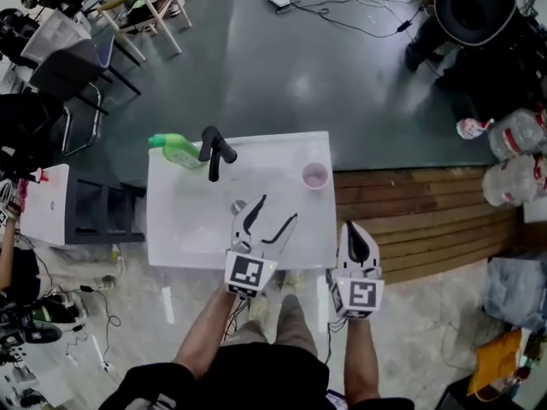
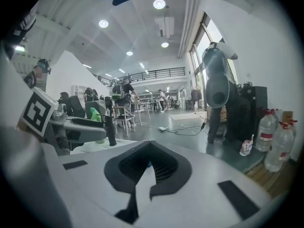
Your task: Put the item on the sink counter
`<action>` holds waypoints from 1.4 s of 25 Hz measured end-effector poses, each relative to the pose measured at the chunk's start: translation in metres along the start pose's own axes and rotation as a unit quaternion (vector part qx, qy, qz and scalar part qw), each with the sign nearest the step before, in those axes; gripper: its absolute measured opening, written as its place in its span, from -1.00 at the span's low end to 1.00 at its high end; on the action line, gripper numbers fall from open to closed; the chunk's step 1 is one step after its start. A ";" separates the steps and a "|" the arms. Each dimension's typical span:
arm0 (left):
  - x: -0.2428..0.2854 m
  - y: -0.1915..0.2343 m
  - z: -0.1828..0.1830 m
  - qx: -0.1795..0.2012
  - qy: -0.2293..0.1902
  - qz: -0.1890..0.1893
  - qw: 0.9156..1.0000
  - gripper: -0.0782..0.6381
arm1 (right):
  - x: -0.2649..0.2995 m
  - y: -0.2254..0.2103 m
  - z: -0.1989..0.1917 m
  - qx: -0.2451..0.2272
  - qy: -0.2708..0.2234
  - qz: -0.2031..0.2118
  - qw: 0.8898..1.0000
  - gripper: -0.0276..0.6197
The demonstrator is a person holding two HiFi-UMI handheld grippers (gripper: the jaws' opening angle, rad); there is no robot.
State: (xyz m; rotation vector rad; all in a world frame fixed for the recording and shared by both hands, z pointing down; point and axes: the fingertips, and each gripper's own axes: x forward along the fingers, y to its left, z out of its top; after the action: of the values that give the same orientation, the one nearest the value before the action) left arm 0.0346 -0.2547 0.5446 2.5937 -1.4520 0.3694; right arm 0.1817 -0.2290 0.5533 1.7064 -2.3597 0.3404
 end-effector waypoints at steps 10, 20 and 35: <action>-0.073 0.019 0.036 0.009 -0.027 0.020 0.999 -0.21 | -0.026 0.052 0.047 -0.032 -0.014 0.010 0.999 -0.92; -0.153 0.028 0.061 0.017 -0.054 0.033 0.998 -0.45 | -0.069 0.109 0.079 -0.037 -0.061 0.014 0.997 -0.92; -0.251 0.048 0.063 0.015 -0.071 0.053 0.996 -0.70 | -0.114 0.195 0.094 -0.060 -0.098 0.034 0.993 -0.92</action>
State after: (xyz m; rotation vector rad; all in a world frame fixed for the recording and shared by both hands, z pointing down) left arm -0.1230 -0.0903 0.4134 2.6204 -1.6481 0.2237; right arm 0.0286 -0.0962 0.4169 1.6756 -2.5217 0.0408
